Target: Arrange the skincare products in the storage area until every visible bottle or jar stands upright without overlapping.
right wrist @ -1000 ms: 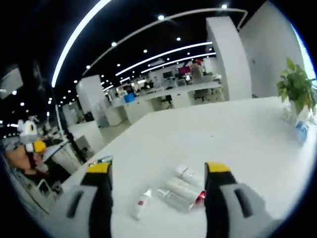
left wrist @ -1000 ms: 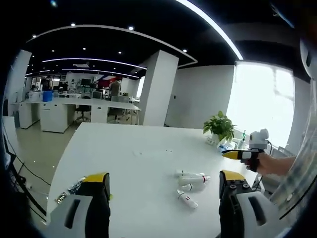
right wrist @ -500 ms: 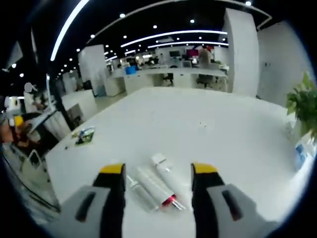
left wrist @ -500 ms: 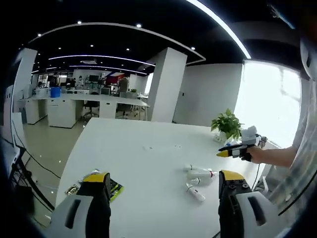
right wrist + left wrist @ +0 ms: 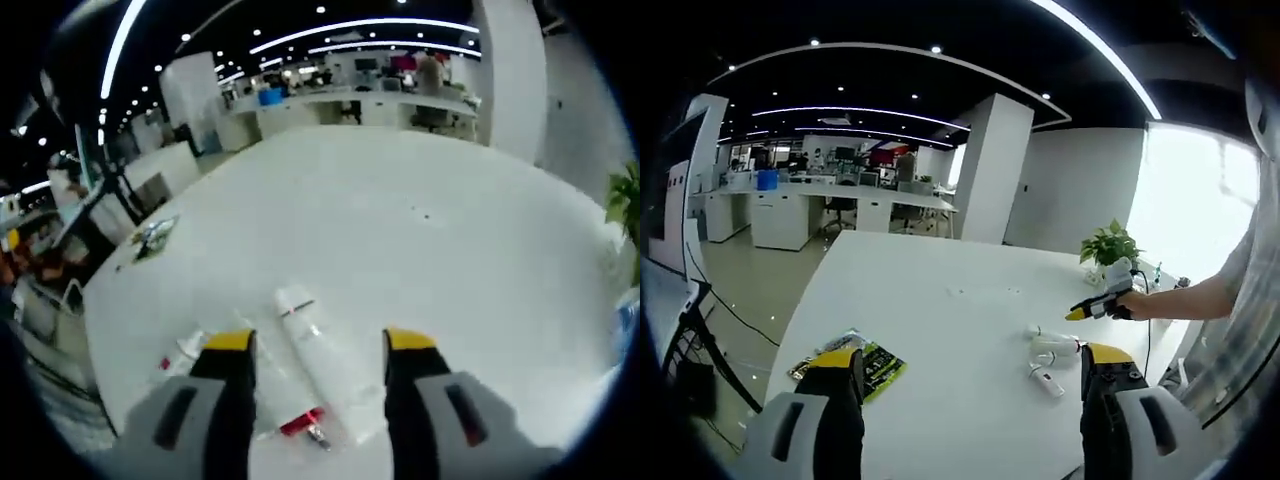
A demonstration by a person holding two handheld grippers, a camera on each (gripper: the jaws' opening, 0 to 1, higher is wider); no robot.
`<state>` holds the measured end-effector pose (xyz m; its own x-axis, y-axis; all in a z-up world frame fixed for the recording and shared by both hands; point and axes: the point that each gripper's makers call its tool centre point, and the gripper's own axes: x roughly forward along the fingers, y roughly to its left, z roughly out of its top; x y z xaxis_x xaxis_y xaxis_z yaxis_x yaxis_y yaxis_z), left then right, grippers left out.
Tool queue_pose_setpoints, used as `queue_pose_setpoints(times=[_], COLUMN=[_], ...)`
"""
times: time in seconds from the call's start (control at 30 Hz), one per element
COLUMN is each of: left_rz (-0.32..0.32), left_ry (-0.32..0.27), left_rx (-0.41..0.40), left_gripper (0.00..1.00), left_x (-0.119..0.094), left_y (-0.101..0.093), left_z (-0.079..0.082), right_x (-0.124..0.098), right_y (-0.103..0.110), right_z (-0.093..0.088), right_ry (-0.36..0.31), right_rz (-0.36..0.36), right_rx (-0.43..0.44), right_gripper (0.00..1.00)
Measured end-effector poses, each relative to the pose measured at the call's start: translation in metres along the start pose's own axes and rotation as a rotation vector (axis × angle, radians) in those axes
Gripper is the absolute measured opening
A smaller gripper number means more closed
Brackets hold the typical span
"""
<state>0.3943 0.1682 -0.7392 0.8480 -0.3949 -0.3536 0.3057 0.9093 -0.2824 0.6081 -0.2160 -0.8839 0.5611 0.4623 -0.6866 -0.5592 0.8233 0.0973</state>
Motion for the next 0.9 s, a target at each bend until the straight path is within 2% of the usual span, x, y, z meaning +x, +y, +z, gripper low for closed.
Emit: queue_pose_setpoints(times=[0.1,0.23,0.27,0.4,0.57,0.9], left_rz=[0.010,0.021,0.027,0.042,0.072,0.110], left_ry=[0.001,0.006,0.006,0.009,0.010,0.011], left_rx=[0.000,-0.003,-0.005,-0.005,-0.018,-0.042], left_gripper=[0.92,0.92,0.92,0.92,0.91,0.91], left_x=[-0.001,-0.001,-0.001,-0.002,-0.009,-0.013], left_y=[0.001,0.003,0.003,0.004,0.011,0.019], left_z=[0.000,-0.001,0.000,0.001,0.000,-0.002], right_x=[0.012,0.022,0.027,0.036,0.044,0.060], right_y=[-0.002,0.000,-0.002,-0.005,-0.003,-0.001], right_z=[-0.004,-0.014,-0.021,-0.036,-0.042,-0.052], right_ry=[0.058,0.129,0.168,0.250,0.289,0.387], right_rz=[0.025,0.078,0.080,0.088,0.107,0.140], right_rx=[-0.026,-0.012,-0.015,-0.074,-0.098,-0.226], right_gripper=[0.49,0.49,0.48,0.44,0.38,0.38])
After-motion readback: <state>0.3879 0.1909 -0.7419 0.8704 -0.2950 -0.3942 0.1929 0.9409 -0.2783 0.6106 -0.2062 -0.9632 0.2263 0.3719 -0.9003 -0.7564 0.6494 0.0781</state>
